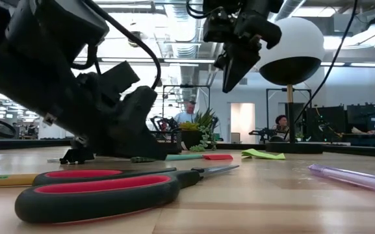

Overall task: Pick and place office supplies into organizer
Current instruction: Put the blue pencil into the black desk organizer

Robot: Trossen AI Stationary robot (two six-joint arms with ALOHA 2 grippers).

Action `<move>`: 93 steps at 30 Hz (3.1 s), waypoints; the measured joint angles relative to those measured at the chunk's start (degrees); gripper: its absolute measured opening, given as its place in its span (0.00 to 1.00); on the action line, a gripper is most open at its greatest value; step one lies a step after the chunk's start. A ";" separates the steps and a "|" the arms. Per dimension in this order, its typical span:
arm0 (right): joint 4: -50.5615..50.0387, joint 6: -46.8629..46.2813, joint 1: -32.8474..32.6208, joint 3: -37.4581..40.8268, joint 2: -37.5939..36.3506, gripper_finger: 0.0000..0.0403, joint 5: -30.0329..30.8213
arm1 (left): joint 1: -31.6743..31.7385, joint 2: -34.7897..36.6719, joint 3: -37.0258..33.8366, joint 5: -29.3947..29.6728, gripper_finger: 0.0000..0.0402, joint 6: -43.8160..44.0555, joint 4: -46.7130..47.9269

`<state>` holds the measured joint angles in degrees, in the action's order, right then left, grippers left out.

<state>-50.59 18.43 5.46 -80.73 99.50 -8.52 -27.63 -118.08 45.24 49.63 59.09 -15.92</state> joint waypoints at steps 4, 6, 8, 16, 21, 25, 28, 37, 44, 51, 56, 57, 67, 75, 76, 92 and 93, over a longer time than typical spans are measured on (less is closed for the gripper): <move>0.18 -2.42 0.69 0.00 0.00 0.15 -2.11 | -2.27 -0.86 -0.05 3.06 0.34 -0.60 -3.31; 0.42 -2.51 0.68 -0.01 0.00 0.15 -2.16 | -3.34 -1.12 0.05 3.48 0.34 -0.48 -2.41; 0.82 -2.61 0.65 0.00 0.00 0.15 -2.18 | -4.16 -1.97 0.19 3.62 0.34 0.78 -1.40; 3.02 -5.50 0.56 0.00 0.02 0.15 -2.18 | -5.07 -3.81 0.37 5.94 0.34 -4.92 -2.47; 3.11 -6.24 0.56 0.00 0.02 0.15 -2.18 | -4.47 -3.81 0.37 6.05 0.34 -4.41 -0.63; 3.09 -6.44 0.54 0.00 0.02 0.15 -2.18 | -4.07 -3.81 0.37 6.47 0.26 -4.22 -0.32; 3.09 -6.44 0.54 0.00 0.02 0.15 -2.17 | -4.03 -3.78 0.37 7.01 0.13 -2.85 0.37; 3.16 -6.47 0.54 0.00 0.07 0.14 -2.16 | -3.65 -1.57 0.76 4.86 0.02 1.29 2.72; 4.74 -8.00 0.54 0.00 0.07 0.11 -2.18 | -0.99 10.60 2.94 -11.42 0.02 -0.42 21.58; 6.44 -12.45 0.13 -0.02 0.07 0.06 -2.16 | 3.82 21.18 3.52 -15.46 0.01 -10.81 33.54; 5.46 -12.46 -1.75 -0.02 0.11 0.03 -2.10 | 6.27 27.64 3.51 -14.21 0.01 -14.85 37.34; 5.40 -12.46 -2.16 -0.02 0.11 0.03 -2.06 | 6.68 28.87 3.60 -14.03 0.01 -15.53 38.16; 4.02 -16.06 -7.19 0.00 0.11 0.02 -1.66 | 12.28 43.36 7.94 -16.33 0.01 -17.34 67.26; 4.47 -15.60 -9.08 0.00 0.11 0.02 1.29 | 18.68 45.52 27.74 -27.06 0.01 -25.94 99.18; 4.53 -15.60 -9.01 0.00 0.11 0.02 1.29 | 19.82 44.49 30.61 -28.20 0.01 -27.13 103.41; 5.61 -16.96 -8.05 0.13 0.11 0.02 1.29 | 33.92 27.63 40.62 -28.06 0.01 -54.75 105.77; 5.46 -16.96 -8.05 0.13 0.11 0.02 1.25 | 33.88 27.36 41.29 -26.61 0.01 -54.92 106.22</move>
<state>-45.13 1.48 -2.59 -80.60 99.61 -7.27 6.25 -90.72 86.53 23.02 4.17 90.29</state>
